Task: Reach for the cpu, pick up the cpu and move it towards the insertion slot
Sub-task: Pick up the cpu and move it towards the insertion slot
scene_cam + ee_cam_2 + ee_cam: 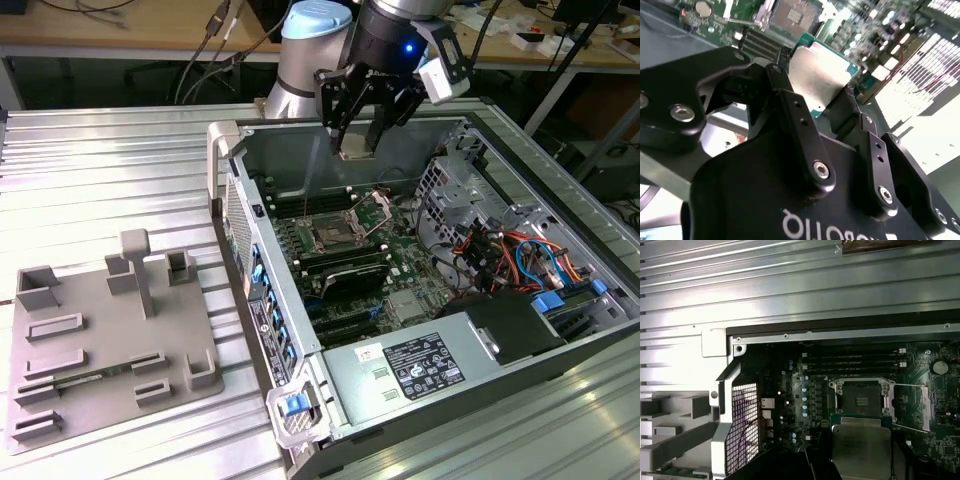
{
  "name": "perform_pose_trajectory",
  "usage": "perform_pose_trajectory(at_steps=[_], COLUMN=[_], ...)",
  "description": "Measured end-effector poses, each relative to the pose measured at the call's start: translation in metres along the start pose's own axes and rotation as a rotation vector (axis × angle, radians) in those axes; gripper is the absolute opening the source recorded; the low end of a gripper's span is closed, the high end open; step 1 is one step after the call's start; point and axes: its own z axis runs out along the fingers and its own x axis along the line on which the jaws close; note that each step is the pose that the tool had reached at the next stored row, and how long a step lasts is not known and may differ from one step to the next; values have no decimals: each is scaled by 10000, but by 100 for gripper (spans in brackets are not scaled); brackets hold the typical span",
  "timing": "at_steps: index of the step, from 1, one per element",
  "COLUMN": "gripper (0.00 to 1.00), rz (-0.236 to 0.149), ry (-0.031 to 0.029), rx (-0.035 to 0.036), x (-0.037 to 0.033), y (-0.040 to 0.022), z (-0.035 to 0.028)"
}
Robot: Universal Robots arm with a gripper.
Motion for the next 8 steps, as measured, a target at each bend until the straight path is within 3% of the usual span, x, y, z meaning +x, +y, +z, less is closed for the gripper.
perform_pose_trajectory(at_steps=[8], gripper=[55], rz=[-339], ry=[11], rx=[6], x=[-19], y=[46], z=[20])
